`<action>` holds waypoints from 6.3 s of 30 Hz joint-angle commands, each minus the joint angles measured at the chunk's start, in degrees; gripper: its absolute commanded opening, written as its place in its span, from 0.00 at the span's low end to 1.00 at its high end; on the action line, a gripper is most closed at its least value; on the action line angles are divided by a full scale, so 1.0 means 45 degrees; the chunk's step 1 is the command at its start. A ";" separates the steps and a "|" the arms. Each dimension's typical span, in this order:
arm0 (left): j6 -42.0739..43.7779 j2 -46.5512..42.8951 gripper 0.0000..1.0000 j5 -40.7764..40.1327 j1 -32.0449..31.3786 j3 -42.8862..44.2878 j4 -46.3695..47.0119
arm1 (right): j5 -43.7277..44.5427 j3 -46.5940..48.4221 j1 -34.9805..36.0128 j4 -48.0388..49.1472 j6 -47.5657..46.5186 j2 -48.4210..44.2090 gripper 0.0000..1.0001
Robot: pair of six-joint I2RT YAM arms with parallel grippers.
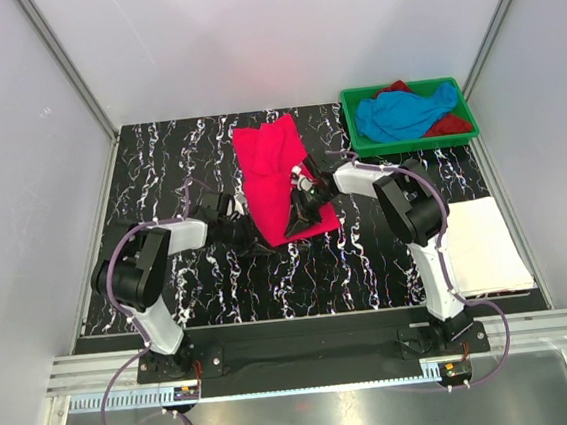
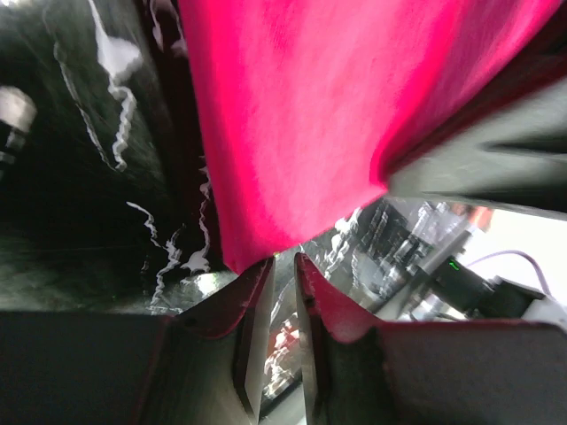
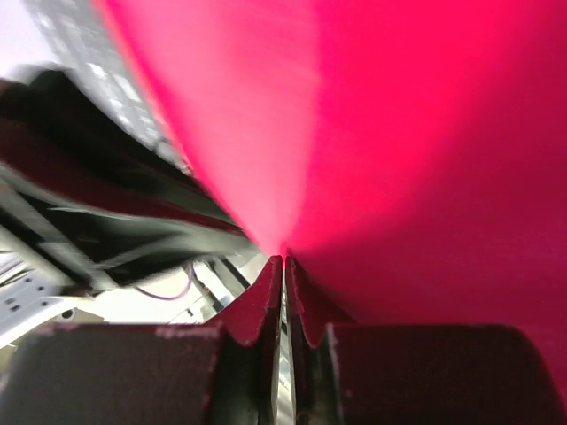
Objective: Fold and stack the t-shirts
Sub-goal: Fold the tshirt
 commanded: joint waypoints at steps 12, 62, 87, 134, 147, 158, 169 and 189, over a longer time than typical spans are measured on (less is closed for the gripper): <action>0.0688 -0.1863 0.22 0.0022 0.0135 0.0158 -0.0878 | 0.0623 -0.0518 -0.0026 -0.0811 -0.0802 -0.1150 0.09; 0.1897 0.4323 0.44 -0.0484 0.2967 0.8069 -0.1015 | 0.5036 1.0441 -0.3249 -0.5050 -0.4767 0.3925 0.63; 0.0765 0.5301 0.28 0.0179 0.2791 0.8596 -0.0117 | 0.3298 1.1751 -0.3268 -0.4132 -0.3654 0.5118 0.32; -0.2925 0.5709 0.13 0.1858 0.1366 0.9045 0.5661 | 0.1268 0.8765 -0.3522 -0.1341 -0.1232 0.3283 0.11; -0.2305 0.9459 0.11 0.1743 0.1189 1.2265 0.3450 | 0.0642 0.7453 -0.4323 -0.1141 -0.2091 0.4123 0.06; -0.0935 0.8136 0.23 0.1840 0.1365 1.3089 0.1369 | 0.0486 0.6988 -0.3816 -0.1889 -0.2131 0.1585 0.08; 0.2856 0.0581 0.45 -0.3251 0.0722 0.8095 -0.3181 | 0.2768 0.2927 -0.3815 -0.2922 -0.3400 -0.1382 0.63; -0.9075 -0.5188 0.54 -0.7496 -0.2248 -0.3083 0.1599 | 0.5115 -0.5494 -0.3796 -0.0109 0.0272 -0.6561 0.62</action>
